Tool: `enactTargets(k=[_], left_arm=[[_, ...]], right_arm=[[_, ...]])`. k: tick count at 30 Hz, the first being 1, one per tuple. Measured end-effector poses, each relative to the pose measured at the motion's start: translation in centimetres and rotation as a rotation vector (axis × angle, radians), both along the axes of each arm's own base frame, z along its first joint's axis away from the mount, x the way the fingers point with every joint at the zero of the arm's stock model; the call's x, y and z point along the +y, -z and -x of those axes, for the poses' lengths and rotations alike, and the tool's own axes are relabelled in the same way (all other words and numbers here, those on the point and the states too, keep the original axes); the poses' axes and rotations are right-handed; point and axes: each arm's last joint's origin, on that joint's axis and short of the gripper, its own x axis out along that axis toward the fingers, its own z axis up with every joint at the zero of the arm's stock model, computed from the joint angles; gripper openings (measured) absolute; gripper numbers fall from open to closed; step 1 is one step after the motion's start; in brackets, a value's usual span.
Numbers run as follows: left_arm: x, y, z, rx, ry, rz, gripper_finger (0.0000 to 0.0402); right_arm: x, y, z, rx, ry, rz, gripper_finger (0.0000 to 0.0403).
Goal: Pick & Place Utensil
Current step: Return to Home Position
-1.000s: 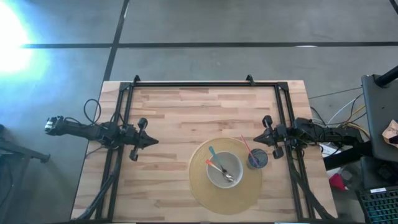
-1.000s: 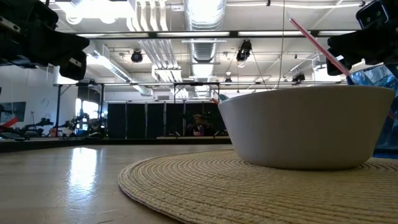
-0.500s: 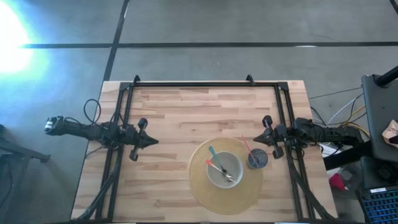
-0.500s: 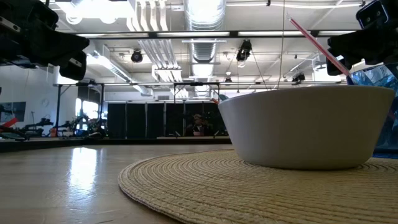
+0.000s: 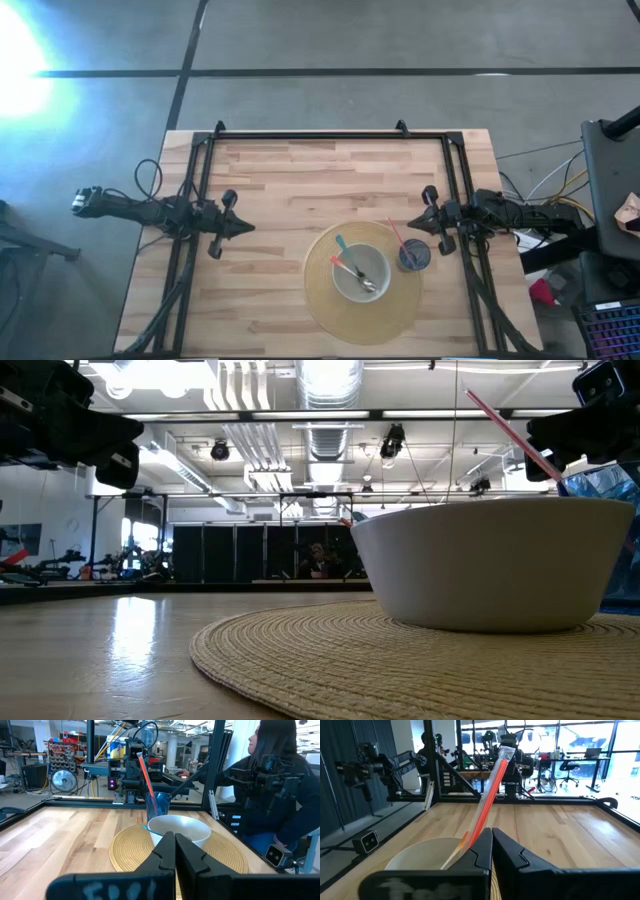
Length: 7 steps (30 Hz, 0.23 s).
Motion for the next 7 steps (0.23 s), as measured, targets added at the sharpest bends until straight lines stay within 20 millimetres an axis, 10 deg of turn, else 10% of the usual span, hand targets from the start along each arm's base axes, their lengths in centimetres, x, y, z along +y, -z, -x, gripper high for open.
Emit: enactTargets(k=[7], left_arm=[[0.00,0.00,0.00,0.000,0.000,0.000,0.0000]], right_arm=[[0.00,-0.01,0.00,0.000,0.000,-0.001,0.0008]])
